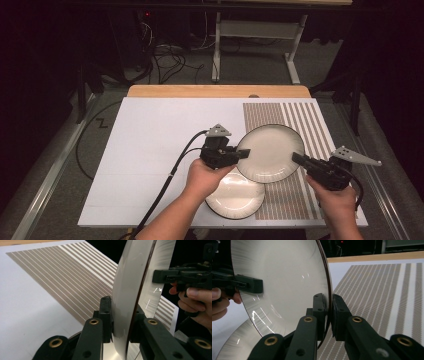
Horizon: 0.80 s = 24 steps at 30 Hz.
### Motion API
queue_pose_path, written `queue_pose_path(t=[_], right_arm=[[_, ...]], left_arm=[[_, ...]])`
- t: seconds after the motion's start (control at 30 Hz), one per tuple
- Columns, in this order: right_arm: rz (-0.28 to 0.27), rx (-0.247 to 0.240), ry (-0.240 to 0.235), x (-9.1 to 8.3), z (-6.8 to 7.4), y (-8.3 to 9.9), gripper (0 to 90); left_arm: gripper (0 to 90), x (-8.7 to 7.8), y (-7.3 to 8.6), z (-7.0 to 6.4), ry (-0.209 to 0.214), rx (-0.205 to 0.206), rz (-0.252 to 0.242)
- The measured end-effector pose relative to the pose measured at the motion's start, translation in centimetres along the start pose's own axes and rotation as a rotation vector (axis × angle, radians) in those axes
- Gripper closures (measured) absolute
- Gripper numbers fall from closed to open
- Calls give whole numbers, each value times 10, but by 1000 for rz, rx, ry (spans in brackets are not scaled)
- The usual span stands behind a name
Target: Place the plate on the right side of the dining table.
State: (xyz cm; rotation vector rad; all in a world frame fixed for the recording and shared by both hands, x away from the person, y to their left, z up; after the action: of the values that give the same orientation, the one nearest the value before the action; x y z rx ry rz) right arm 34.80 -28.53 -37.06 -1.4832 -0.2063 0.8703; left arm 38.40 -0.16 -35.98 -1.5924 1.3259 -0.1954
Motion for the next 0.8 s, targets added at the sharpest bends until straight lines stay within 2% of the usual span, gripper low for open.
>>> queue_pose_path(t=[0.4, 0.8], right_arm=[[-8, 38, 71, -19, -30, 8, 853], [5, 59, 137, -27, -51, 15, 856]], left_arm=[[767, 42, -16, -12, 6, 22, 55], [752, 75, -21, -11, 9, 12, 97]])
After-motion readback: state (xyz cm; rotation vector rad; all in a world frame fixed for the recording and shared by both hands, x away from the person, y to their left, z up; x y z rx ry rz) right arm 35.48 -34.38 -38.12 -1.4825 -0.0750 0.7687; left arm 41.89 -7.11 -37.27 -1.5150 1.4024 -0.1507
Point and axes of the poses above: each handheld gripper's, and its own axes: x roughly forward along the jaws, y roughly out of its underside, z roughly to its left, the point moved 3 cm from there along x, roughly forward along the jaws, and after that the axes turned 9 degrees about -x, right-handed, at the moved point
